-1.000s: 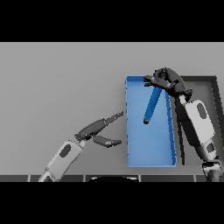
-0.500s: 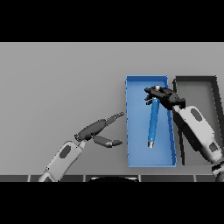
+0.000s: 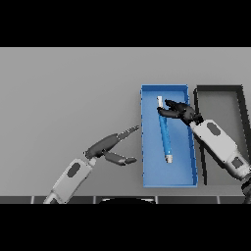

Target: Pick up the blue pipe and place it into the blue bin.

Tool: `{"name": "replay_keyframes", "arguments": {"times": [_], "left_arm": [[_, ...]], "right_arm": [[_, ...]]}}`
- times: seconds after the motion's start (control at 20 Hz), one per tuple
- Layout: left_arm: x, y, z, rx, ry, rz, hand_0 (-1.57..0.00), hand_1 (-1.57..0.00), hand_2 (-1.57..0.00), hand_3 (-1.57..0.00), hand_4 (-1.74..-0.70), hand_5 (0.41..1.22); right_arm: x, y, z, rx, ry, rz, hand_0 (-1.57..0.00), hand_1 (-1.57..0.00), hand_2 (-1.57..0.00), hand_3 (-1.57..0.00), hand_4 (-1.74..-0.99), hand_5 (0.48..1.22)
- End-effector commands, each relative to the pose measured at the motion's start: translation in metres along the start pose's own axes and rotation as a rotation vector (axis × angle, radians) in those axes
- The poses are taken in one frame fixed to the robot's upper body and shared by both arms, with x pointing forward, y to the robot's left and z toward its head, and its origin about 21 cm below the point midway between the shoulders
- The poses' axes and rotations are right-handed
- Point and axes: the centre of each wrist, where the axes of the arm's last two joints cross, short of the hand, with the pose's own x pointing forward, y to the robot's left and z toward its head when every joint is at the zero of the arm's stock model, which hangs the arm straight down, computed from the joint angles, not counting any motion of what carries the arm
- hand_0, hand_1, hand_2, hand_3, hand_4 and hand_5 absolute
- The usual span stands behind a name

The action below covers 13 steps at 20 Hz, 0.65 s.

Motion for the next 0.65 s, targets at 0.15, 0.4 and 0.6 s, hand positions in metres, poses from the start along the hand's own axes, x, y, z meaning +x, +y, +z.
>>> {"name": "replay_keyframes", "arguments": {"times": [0.15, 0.4, 0.6], "left_arm": [[-0.0001, -0.0025, -0.0018, 0.001, 0.017, 0.007, 0.0, 0.0, 0.0, 0.0, -0.91, 0.46], [-0.0006, -0.0017, -0.0074, -0.008, 0.014, 0.01, 0.0, 0.0, 0.0, 0.0, -0.92, 0.464], [0.006, 0.0036, -0.0055, 0.0, -0.001, 0.012, 0.0, 0.0, 0.0, 0.0, -0.92, 0.468]], "right_arm": [[0.0013, -0.0047, 0.0016, -0.032, -0.014, -0.006, -0.03, -0.03, -0.02, -0.02, -1.12, 0.702], [-0.0006, -0.0048, 0.0009, -0.016, -0.009, -0.001, -0.01, -0.01, -0.01, -0.01, -1.129, 0.672], [-0.0036, -0.0048, -0.003, -0.003, -0.023, -0.005, -0.01, -0.01, -0.01, -0.01, -1.129, 0.677]]}}
